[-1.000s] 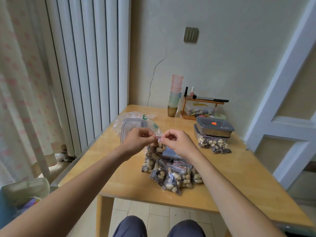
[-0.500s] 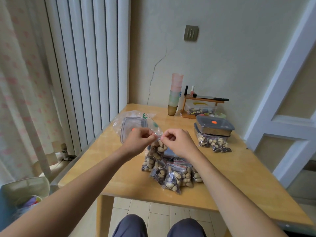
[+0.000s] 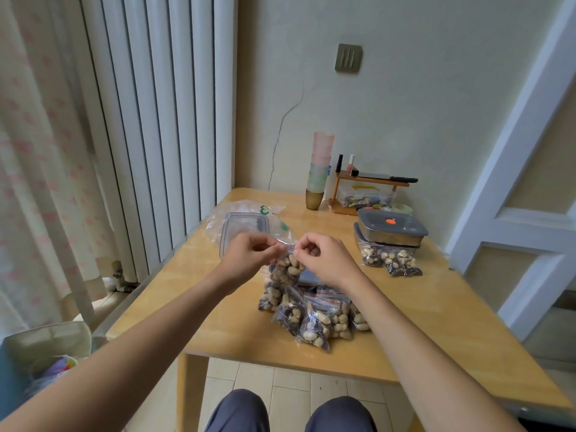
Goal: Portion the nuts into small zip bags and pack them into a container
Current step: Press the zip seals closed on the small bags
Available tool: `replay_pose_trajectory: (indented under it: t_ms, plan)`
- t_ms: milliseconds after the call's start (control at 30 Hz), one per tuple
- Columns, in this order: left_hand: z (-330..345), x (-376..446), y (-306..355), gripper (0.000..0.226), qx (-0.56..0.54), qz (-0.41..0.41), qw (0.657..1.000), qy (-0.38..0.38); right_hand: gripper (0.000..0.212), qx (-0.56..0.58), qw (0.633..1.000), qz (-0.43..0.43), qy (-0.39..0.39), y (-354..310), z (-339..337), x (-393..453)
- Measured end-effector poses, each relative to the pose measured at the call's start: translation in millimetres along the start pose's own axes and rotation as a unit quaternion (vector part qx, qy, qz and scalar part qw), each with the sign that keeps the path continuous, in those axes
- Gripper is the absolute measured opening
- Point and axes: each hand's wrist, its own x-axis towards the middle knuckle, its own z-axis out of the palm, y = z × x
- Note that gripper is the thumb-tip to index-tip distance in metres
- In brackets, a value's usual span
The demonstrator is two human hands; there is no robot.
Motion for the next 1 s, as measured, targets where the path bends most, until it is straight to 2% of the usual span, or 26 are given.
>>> replay_pose_trajectory:
  t_ms: [133,267,400,533,633,767,1000]
  plan:
    - [0.0,2.7,-3.5,0.017,-0.020,-0.018,1.000,0.005,0.008,0.022,1.000,0.000,0.008,-1.2,4.0,-0.6]
    - [3.7,0.5,-0.1,0.020,0.013,-0.010,1.000,0.004,0.009,0.026,1.000,-0.008,0.016,-2.8,8.5,-2.5]
    - [9.0,-1.7,5.1,0.022,0.072,0.020,0.997,0.008,0.015,-0.010,0.999,-0.021,0.025,-3.3,11.4,-2.2]
    - [9.7,-2.4,4.2,0.022,0.071,0.017,0.997,0.024,0.014,-0.059,0.997,-0.042,0.035,-4.5,12.7,1.3]
    - [11.9,-4.3,1.4,0.018,0.044,0.008,0.999,0.031,0.012,-0.065,0.995,-0.051,0.051,-7.1,12.6,2.8]
    - [13.1,-10.2,2.5,0.018,-0.070,-0.021,0.997,0.003,0.010,-0.016,0.998,-0.035,0.057,-9.3,11.6,1.5]
    - [28.6,-18.6,-0.5,0.014,-0.141,-0.043,0.987,0.070,0.007,0.050,0.997,-0.004,0.063,-5.2,23.9,-14.5]
